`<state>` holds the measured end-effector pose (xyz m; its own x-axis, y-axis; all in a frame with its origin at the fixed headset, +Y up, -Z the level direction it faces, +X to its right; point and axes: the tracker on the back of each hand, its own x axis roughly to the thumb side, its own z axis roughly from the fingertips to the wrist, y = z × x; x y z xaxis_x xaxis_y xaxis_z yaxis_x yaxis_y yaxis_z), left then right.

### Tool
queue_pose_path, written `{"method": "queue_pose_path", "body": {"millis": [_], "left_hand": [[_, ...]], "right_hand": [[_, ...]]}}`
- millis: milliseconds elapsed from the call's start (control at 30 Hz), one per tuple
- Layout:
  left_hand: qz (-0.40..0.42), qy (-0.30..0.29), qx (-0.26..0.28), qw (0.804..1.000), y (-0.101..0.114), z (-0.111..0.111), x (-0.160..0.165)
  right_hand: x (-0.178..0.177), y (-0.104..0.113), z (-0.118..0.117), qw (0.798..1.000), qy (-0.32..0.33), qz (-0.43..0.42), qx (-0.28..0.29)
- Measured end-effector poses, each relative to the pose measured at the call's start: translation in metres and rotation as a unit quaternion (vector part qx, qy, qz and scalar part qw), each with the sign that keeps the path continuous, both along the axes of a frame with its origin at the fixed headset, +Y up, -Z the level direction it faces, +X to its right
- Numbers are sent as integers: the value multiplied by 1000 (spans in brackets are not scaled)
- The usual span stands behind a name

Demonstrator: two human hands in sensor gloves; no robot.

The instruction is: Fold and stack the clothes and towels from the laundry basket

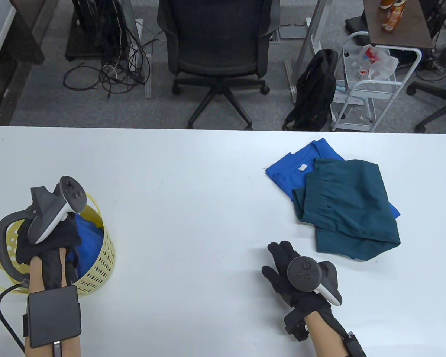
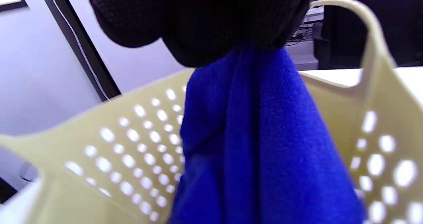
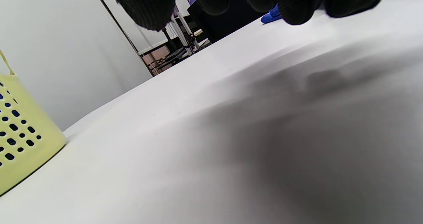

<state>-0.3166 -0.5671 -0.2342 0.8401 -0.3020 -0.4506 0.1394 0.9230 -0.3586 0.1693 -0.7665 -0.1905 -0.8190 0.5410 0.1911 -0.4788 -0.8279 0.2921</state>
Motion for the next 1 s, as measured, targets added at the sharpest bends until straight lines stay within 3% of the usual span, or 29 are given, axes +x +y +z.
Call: {"method": "queue_pose_path", "body": {"millis": [100, 167, 200, 267, 300, 333, 367, 400, 433, 467, 500, 533, 567, 600, 633, 667, 700, 767, 833, 933, 1000], "left_hand": [[-34, 4, 14, 999, 6, 1, 4], [-70, 5, 80, 994, 16, 5, 8], [-89, -12, 156, 984, 27, 10, 13], [-72, -58, 371, 924, 54, 28, 24], [-21, -82, 515, 853, 69, 40, 31], [43, -104, 565, 817, 81, 50, 37], [123, -142, 613, 767, 90, 59, 46], [178, -181, 618, 744, 95, 57, 56], [257, -268, 517, 771, 100, 40, 74], [287, -295, 388, 825, 100, 29, 87], [278, -309, 179, 892, 97, 20, 105], [190, -324, 205, 904, 95, 24, 119], [129, -331, 330, 875, 90, 27, 127], [97, -320, 485, 808, 82, 31, 138], [119, -339, 466, 808, 80, 27, 146], [162, -355, 401, 829, 73, 26, 156], [220, -370, 354, 831, 64, 23, 168], [263, -394, 346, 810, 47, 19, 187], [279, -411, 313, 809, 32, 18, 206], [310, -427, 261, 808, 8, 14, 231], [302, -422, 241, 820, -10, 9, 245]], "right_hand": [[0, 0, 0, 1000, 0, 1, -2], [0, 1, 0, 1000, 0, 1, -2], [-1, 0, 0, 1000, 0, 2, -3], [-1, 1, 0, 1000, 1, 1, -4], [-1, 0, 0, 1000, 0, -1, -3], [-1, 1, -1, 1000, 0, -2, -4], [0, 1, -1, 1000, -1, -6, -5], [1, 1, -2, 1000, -3, -8, -6], [4, 1, -3, 1000, -7, -12, -7], [6, 1, -3, 1000, -9, -16, -8], [8, 1, -4, 1000, -13, -24, -11], [12, 3, -5, 999, -17, -38, -13], [15, 5, -6, 998, -22, -52, -12], [19, 8, -6, 997, -29, -77, -10], [20, 10, -6, 995, -32, -92, -8], [23, 13, -7, 993, -35, -117, -6], [25, 16, -7, 989, -37, -140, -4], [28, 21, -7, 983, -37, -182, 5], [28, 26, -7, 974, -22, -224, 13], [21, 33, -6, 959, 68, -275, 20], [11, 38, -3, 946, 109, -304, 16]]}}
